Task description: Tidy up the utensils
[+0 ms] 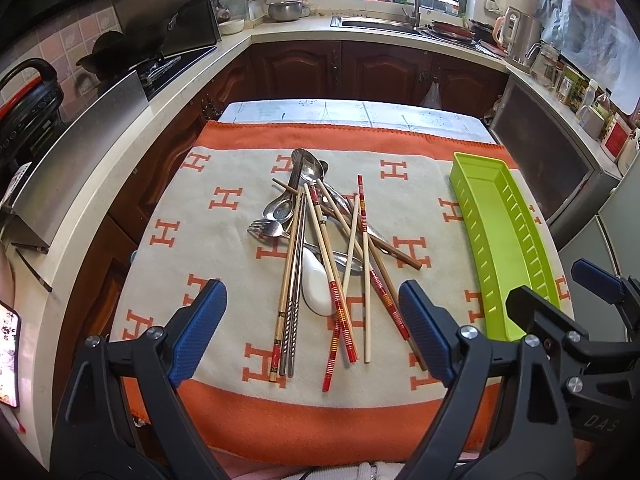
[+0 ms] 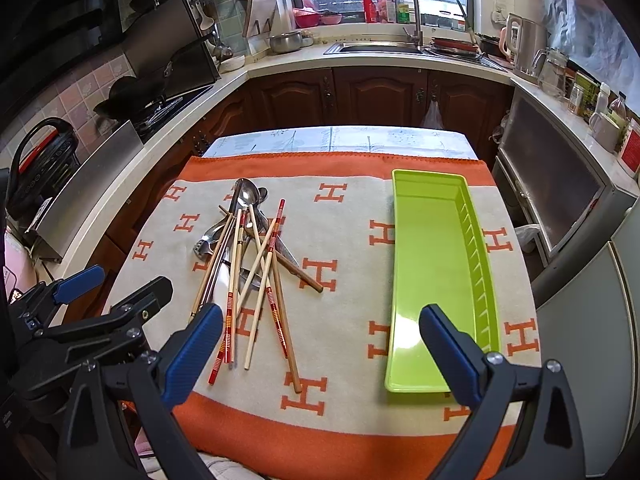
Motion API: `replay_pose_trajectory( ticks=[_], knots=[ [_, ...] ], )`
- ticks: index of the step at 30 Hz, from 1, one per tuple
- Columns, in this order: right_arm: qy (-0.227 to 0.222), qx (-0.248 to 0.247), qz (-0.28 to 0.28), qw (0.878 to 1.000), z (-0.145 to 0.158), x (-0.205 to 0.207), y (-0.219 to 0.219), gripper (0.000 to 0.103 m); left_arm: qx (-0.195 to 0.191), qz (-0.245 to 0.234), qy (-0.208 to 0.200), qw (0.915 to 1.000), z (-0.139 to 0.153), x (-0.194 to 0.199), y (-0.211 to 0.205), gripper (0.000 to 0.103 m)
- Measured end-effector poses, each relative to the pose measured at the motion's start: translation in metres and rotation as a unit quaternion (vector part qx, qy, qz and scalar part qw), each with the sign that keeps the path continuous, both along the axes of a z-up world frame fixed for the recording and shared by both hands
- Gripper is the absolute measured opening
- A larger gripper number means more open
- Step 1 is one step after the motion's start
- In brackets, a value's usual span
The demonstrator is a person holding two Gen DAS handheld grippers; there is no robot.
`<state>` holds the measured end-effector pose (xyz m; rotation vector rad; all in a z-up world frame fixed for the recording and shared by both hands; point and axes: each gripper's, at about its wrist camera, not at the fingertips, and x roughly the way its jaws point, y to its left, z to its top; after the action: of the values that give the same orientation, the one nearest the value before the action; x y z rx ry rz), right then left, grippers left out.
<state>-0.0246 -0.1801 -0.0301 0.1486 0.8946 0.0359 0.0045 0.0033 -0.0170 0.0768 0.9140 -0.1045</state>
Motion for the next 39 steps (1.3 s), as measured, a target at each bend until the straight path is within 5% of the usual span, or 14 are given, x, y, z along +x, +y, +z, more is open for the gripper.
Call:
replay_pose_trajectory(
  ticks=[39],
  knots=[
    [-0.003, -0.001, 0.006, 1.000, 0.001, -0.001, 0.009, 0.099, 0.001, -0.004, -0.002, 1.0000, 0.007, 0.005, 0.003, 0.086]
  ],
)
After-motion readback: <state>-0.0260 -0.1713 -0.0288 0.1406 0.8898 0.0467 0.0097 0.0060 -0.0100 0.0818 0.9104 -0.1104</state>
